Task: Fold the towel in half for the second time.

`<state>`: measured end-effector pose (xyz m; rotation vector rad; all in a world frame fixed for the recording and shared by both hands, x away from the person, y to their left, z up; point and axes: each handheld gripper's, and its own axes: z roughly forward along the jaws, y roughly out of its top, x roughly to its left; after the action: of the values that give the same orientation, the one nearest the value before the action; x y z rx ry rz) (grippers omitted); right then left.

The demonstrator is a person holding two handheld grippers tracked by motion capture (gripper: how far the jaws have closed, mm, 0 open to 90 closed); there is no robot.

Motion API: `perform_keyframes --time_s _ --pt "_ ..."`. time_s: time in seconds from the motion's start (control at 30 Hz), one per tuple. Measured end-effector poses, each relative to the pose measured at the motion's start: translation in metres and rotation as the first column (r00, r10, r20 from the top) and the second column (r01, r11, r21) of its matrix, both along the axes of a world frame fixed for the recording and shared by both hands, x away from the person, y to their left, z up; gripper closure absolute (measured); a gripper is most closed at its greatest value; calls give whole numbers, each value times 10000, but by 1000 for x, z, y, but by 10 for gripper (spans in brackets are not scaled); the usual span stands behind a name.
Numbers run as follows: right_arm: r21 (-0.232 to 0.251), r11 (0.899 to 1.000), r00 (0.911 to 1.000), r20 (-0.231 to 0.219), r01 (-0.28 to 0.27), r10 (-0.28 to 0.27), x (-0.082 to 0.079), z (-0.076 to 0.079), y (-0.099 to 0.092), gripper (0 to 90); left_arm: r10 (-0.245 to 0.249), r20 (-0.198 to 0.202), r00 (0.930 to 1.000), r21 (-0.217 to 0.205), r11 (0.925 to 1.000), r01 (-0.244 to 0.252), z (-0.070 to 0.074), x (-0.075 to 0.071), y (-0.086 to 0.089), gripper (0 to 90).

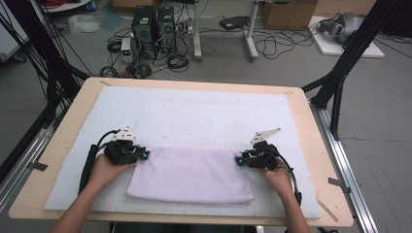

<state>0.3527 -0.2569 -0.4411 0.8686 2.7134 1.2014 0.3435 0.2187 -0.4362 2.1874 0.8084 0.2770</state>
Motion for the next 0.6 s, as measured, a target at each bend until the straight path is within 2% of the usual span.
perform_keyframes --time_s 0.13,0.27,0.37,0.43,0.6 --pt "-205 9997 9997 203 -109 113 -3 7 3 785 23 425 9991 149 9999 -30 6 -4 0 826" --pt "187 9998 9978 664 -48 35 -6 22 0 788 252 767 9967 -284 9993 -231 18 -6 4 830" --pt "222 9997 9957 914 96 -116 -5 31 -1 788 530 1097 9926 -463 9978 -481 28 -4 4 830" --pt "137 9998 9929 1179 166 -181 -1 38 0 788 672 1292 9893 -488 9969 -614 35 1 4 830" --pt "167 9981 9875 1449 594 -612 18 57 -1 787 995 1566 9826 -588 9941 -913 54 22 2 830"
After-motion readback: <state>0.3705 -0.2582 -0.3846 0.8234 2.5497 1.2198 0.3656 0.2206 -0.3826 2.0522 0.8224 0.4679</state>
